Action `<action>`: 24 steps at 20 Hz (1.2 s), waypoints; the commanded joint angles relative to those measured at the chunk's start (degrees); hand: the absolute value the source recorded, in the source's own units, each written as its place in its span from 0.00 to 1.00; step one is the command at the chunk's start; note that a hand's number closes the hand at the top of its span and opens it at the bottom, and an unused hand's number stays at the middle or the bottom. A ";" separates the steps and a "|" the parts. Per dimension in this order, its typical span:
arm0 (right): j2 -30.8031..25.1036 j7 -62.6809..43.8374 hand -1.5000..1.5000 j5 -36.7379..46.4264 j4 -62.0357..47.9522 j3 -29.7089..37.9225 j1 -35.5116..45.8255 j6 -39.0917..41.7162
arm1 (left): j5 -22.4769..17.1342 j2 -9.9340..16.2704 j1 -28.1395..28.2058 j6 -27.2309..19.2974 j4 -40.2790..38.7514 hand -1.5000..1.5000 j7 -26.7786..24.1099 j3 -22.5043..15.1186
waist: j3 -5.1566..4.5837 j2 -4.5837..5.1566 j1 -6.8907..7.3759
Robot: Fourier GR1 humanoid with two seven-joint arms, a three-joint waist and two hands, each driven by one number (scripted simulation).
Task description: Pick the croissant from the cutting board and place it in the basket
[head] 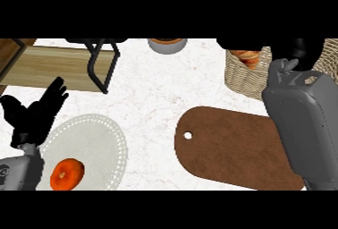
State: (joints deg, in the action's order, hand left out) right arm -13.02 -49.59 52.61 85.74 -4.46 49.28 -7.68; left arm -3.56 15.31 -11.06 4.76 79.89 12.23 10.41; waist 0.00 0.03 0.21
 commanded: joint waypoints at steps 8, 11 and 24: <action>-3.46 20.21 1.00 -7.26 -15.96 10.27 -3.15 -9.25 | 0.81 -1.45 -1.57 -0.94 -0.30 0.50 0.78 -0.58 | 0.01 0.19 0.48; -3.36 20.33 1.00 -7.06 -10.27 9.19 -8.52 -7.85 | 2.99 -3.52 -0.92 -3.23 3.03 0.50 3.08 -3.08 | 0.01 -0.06 0.02; -1.95 29.48 0.00 -10.72 -26.21 15.38 -3.04 -19.66 | 1.44 -1.46 0.21 -0.01 1.29 0.50 0.92 -0.68 | 0.00 0.03 0.29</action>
State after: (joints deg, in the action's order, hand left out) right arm -16.00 -23.34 43.67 61.22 10.34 45.27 -25.17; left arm -2.33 14.07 -11.86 4.48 80.08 12.80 10.08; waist 0.02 0.10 0.47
